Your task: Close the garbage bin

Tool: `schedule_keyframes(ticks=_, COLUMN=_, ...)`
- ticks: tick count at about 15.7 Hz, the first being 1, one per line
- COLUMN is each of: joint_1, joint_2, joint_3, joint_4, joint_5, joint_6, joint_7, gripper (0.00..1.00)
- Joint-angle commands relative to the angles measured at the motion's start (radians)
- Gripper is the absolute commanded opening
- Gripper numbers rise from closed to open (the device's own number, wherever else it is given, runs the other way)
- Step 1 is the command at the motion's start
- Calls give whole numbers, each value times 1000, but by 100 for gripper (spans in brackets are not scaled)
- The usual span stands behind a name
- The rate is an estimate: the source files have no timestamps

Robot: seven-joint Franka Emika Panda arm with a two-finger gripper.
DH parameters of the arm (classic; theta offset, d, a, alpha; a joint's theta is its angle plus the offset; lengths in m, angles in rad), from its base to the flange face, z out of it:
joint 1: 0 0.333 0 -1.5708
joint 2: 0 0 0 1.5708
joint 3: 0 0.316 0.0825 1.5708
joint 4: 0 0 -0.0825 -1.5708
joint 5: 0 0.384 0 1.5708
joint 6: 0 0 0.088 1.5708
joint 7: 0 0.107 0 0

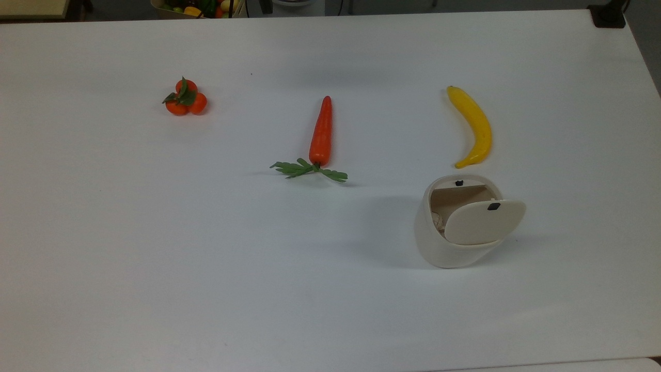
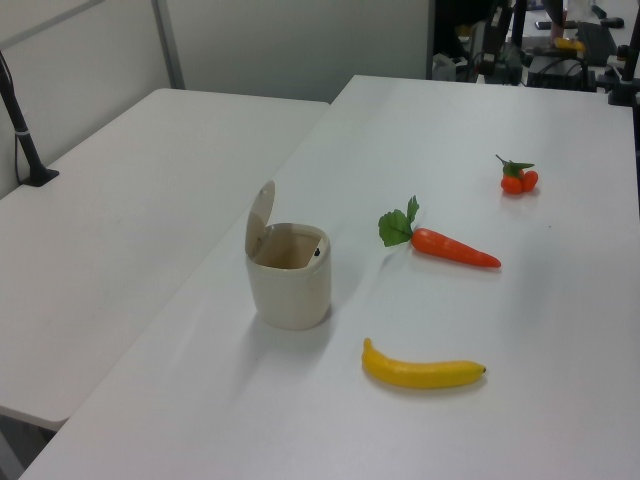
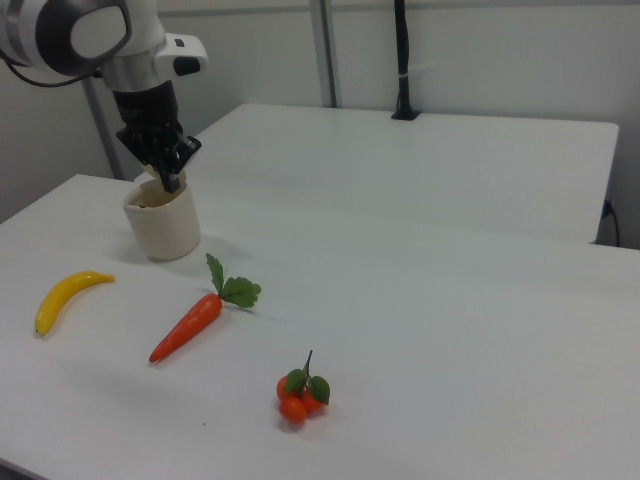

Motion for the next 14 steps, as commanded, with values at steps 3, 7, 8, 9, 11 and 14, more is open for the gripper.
schedule_keyframes(ticks=3, joint_1=10, joint_2=2, joint_3=-3, joint_4=-6, joint_5=35, joint_6=20, joint_7=0, gripper=3)
schedule_keyframes(ticks=7, joint_1=10, joint_2=21, joint_3=-2, joint_4=-4, joint_5=66, joint_6=35, joint_7=-2, gripper=3)
schedule_keyframes(ticks=8, joint_1=10, joint_2=30, joint_3=4, joint_4=-4, joint_5=68, joint_6=67, joint_7=0, gripper=3)
schedule_keyframes(ticks=9, joint_1=10, joint_2=39, joint_3=13, joint_4=-5, joint_5=71, joint_6=104, joint_7=1, gripper=2)
schedule_keyframes(ticks=11, joint_1=8, joint_2=65, joint_3=46, joint_4=-2, joint_5=84, joint_6=159, joint_7=26, gripper=2)
schedule_keyframes(ticks=14, joint_1=7, joint_2=70, joint_3=105, joint_4=-2, joint_5=81, joint_6=275, joint_7=96, gripper=2)
